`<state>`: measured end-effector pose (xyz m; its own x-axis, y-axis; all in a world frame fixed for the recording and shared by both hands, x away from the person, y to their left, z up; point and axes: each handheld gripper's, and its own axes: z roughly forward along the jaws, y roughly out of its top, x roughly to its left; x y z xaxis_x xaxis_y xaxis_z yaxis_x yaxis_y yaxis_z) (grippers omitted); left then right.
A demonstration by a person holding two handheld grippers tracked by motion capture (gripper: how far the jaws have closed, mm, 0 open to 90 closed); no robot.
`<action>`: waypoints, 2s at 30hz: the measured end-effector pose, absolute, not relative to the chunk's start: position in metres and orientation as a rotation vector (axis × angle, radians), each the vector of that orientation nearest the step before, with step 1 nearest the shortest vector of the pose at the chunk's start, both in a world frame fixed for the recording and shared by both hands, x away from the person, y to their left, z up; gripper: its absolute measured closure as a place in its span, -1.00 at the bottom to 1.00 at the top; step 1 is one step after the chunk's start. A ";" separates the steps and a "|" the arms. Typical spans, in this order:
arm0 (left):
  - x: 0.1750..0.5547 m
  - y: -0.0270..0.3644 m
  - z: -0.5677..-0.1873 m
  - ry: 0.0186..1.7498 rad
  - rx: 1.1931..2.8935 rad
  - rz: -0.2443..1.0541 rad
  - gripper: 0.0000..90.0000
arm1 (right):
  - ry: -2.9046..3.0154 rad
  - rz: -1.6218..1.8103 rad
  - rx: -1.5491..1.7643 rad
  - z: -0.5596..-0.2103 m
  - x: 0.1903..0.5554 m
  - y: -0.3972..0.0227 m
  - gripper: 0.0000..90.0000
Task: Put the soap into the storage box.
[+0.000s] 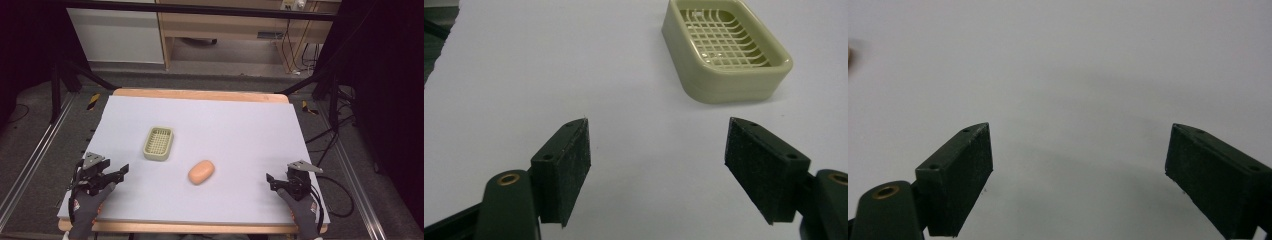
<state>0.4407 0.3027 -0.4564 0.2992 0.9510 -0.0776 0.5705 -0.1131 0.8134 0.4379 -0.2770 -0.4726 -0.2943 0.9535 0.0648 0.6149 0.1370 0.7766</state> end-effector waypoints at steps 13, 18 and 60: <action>0.435 0.293 -0.439 1.337 1.777 0.590 -0.43 | 1.997 0.990 1.508 -0.473 0.437 -0.276 -0.70; 0.433 0.287 -0.429 1.304 1.786 0.588 -0.44 | 1.981 0.960 1.489 -0.473 0.437 -0.274 -0.70; 0.465 0.185 -0.392 1.085 1.957 0.561 -0.46 | 1.935 0.974 1.497 -0.470 0.437 -0.274 -0.74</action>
